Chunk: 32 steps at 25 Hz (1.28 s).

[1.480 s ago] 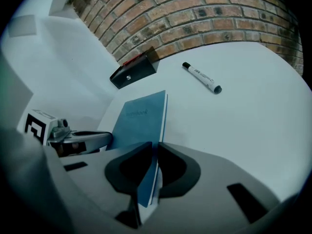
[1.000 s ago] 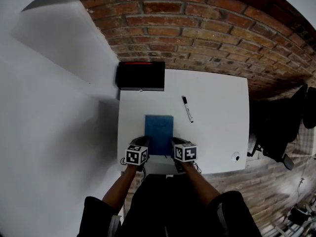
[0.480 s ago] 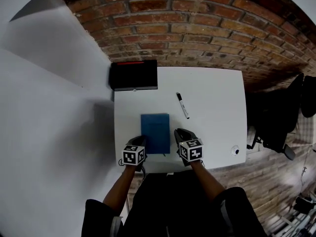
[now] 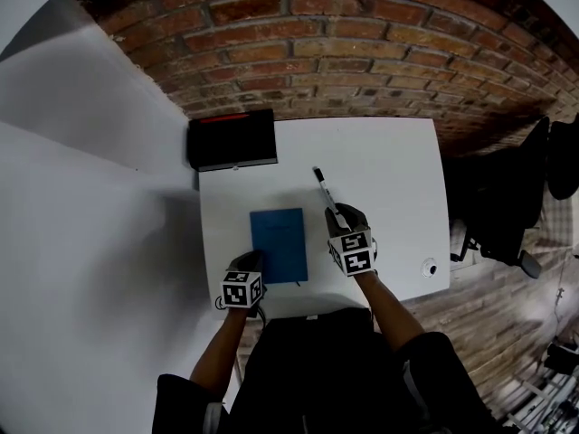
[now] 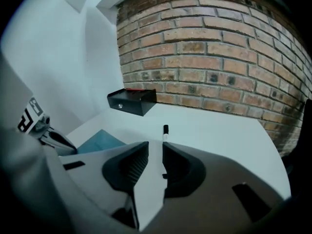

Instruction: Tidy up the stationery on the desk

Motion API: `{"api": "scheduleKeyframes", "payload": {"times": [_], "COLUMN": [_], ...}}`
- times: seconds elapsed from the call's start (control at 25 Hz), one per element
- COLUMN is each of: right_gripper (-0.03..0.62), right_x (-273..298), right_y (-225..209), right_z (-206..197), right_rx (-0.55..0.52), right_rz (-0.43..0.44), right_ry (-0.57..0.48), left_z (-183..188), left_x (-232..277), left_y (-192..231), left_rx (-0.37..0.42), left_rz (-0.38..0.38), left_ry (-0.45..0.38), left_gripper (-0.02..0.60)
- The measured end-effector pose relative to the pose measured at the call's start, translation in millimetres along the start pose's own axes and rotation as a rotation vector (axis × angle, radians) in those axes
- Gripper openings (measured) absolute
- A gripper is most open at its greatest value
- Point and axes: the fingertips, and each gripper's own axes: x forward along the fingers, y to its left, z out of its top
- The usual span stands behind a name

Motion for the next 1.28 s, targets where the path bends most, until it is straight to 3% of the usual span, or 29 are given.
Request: {"api": "scheduleKeyframes", "payload": {"times": [0.36, 1.0, 1.28], "right_gripper": [0.095, 0.095, 0.082], "right_x": [28, 48, 49], "right_y": [-14, -26, -28], "right_z": [-14, -37, -38], "right_rx": [-0.052, -0.027, 0.018], "right_rz": [-0.012, -0.012, -0.001], "right_ry": [0.104, 0.241, 0.232], "left_z": [1, 1, 1], "left_x": [1, 2, 1], "left_y": [0, 0, 0], "left_rx": [-0.009, -0.006, -0.005], "left_rz": [0.003, 0.012, 0.016], "left_ry": [0.003, -0.001, 0.006], "left_gripper": [0.015, 0.015, 0.015]}}
